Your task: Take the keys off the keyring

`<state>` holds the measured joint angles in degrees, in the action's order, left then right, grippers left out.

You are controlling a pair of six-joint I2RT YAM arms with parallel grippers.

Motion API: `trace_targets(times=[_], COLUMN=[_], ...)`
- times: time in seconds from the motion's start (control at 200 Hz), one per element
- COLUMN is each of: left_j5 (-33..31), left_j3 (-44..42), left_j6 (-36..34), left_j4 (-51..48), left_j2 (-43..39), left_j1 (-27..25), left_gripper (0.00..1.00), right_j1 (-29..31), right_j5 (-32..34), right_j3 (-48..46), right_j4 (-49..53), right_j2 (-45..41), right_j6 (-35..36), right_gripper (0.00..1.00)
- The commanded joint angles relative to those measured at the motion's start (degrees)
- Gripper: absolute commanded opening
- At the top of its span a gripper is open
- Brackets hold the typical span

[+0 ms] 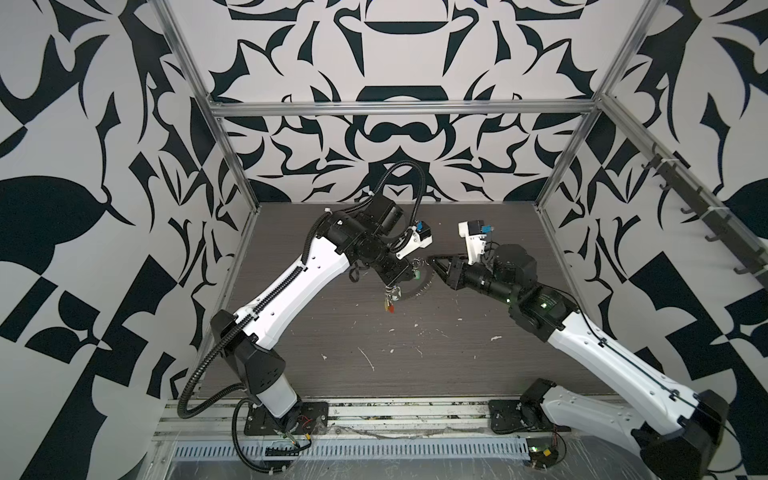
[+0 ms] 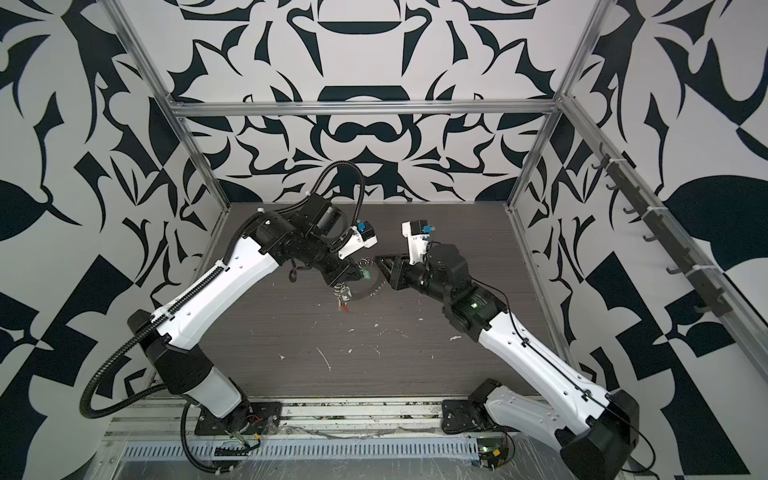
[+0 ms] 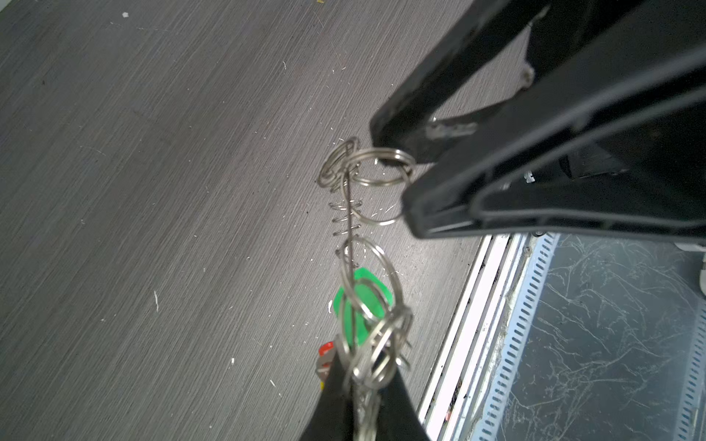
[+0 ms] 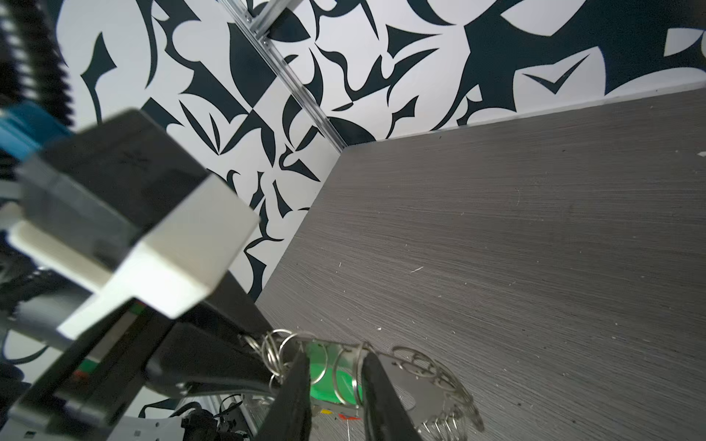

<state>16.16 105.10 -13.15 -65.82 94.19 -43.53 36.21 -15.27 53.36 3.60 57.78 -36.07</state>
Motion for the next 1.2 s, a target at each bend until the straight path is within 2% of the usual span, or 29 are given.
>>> trace_targets(times=[0.0,0.155,0.355,0.835,0.99,1.195], left_j5=[1.28,1.77,2.25,2.47,2.51,2.3], left_j3=[2.36,3.36,3.46,3.2,3.22,3.2], left_j6=[-0.48,-0.39,-0.3,-0.39,-0.33,-0.39], left_j4=[-1.43,-1.68,-1.86,-2.12,-2.12,-2.12], left_j2=[0.16,0.7,0.66,0.73,0.95,0.97], left_j1=[-0.15,-0.15,-0.15,-0.15,-0.15,-0.15], left_gripper=[0.0,0.0,0.0,0.0,0.0,0.0], right_j1=[0.01,0.07,0.0,0.02,0.0,0.01], right_j5=[-2.4,-4.5,-9.0,-10.78,-11.36,-12.06], right_j3=[-0.1,0.39,0.14,1.3,1.33,1.74], right_j4=[-1.65,0.54,-2.85,-7.08,-8.03,-9.22], right_j2=[-3.61,-3.64,-0.58,2.32,2.93,3.78], right_j6=[-1.78,-2.43,-4.45,-5.31,-5.63,-5.94], right_gripper=[0.27,0.27,0.26,0.25,0.2,0.2])
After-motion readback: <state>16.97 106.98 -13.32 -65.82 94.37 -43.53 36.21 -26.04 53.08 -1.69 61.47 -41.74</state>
